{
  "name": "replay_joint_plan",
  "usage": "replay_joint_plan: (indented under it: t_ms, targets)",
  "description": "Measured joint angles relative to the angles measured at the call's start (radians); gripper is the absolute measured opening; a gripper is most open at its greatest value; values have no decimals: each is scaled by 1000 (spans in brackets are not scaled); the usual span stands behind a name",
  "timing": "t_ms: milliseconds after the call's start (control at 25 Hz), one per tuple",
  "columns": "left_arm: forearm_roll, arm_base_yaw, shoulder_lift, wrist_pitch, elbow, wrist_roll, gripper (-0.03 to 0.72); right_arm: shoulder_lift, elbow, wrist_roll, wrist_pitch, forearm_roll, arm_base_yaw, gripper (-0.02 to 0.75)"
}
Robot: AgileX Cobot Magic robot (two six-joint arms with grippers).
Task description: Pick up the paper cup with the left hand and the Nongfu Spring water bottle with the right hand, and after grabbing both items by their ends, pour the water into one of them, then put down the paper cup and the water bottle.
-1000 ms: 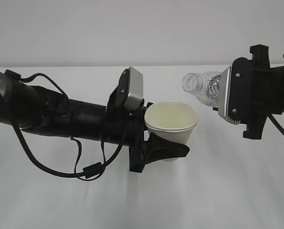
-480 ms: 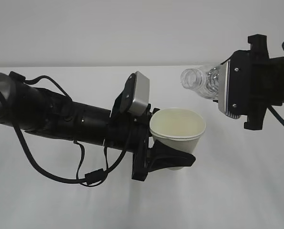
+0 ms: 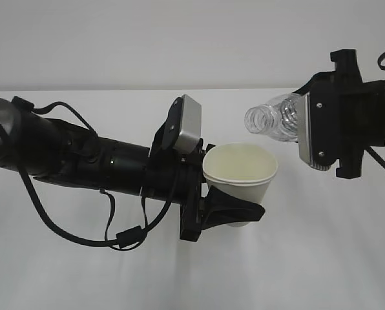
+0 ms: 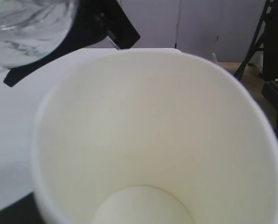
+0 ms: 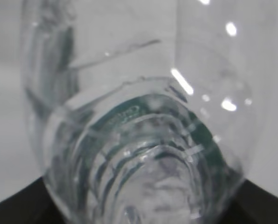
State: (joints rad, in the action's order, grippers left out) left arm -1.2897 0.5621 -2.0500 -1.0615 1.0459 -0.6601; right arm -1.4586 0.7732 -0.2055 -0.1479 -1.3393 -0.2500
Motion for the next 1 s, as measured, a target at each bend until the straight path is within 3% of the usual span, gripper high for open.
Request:
replay_joint_plan:
  t_ms: [1000]
  targets:
    - [22, 0, 0, 6, 0, -2, 438, 0, 0, -29, -6, -127, 0, 490]
